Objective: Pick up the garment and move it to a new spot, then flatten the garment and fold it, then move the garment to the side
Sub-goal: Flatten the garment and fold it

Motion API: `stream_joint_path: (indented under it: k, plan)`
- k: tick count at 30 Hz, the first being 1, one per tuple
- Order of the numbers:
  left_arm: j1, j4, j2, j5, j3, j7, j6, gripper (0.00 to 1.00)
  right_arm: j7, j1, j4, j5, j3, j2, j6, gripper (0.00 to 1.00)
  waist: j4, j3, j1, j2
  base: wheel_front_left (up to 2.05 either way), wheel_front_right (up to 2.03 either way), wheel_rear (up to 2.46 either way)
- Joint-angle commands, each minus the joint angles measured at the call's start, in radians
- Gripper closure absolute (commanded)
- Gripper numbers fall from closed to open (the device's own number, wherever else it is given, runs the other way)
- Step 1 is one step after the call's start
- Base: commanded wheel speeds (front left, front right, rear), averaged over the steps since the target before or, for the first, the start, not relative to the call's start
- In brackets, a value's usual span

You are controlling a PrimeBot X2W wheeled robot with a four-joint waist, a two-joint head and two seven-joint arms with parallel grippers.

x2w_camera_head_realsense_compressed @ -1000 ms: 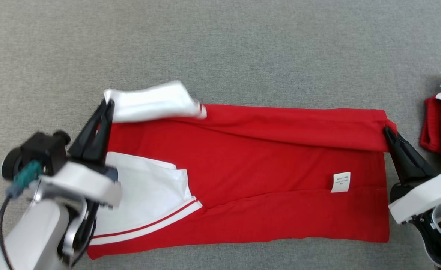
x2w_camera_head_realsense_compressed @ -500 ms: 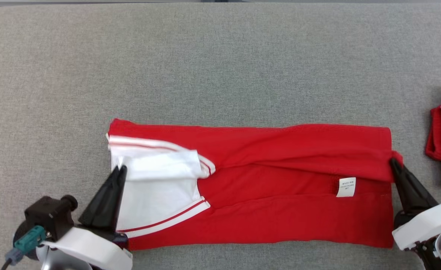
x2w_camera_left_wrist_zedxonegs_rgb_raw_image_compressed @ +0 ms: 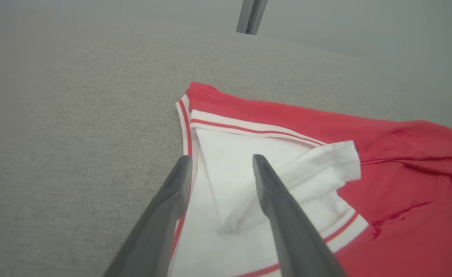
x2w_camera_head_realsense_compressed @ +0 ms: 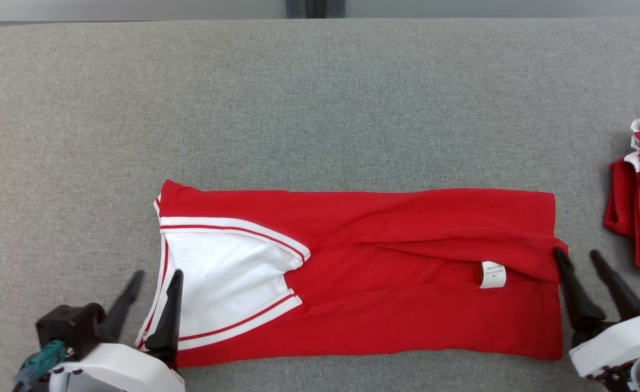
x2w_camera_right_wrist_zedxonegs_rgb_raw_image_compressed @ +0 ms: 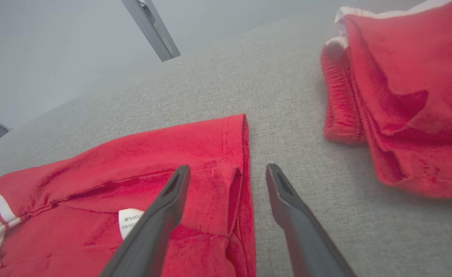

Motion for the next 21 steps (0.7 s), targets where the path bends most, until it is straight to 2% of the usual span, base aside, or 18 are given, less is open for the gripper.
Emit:
stream_joint_path:
  k: [1,5,11,14,21]
  plan:
    - [-0.004,-0.001,0.001,0.01,0.012,-0.015,0.011,0.0,-0.015,0.006,-0.009,-0.011,-0.01,0.0,0.0,0.0,0.001,-0.002,0.0,0.0,0.0,0.0,0.0]
    - [-0.029,-0.006,-0.005,0.06,0.053,-0.083,0.068,0.0,-0.085,0.005,-0.071,-0.048,-0.065,0.035,0.0,0.0,-0.001,-0.015,0.0,0.0,0.0,0.0,0.0]
    - [-0.105,-0.01,-0.015,0.138,0.058,-0.151,0.096,0.0,-0.157,-0.036,-0.132,-0.141,-0.067,0.053,0.0,0.0,-0.003,-0.04,0.0,0.0,0.0,0.0,0.0]
    - [-0.152,0.01,-0.03,0.165,0.044,-0.17,0.085,0.0,-0.176,-0.055,-0.137,-0.186,-0.046,0.053,0.0,0.0,-0.003,-0.056,0.0,0.0,0.0,0.0,0.0]
    - [-0.209,0.151,-0.099,0.133,0.038,-0.218,0.031,0.0,-0.197,-0.052,-0.083,-0.253,0.002,0.055,0.0,0.0,-0.001,-0.105,0.0,0.0,0.0,0.0,0.0]
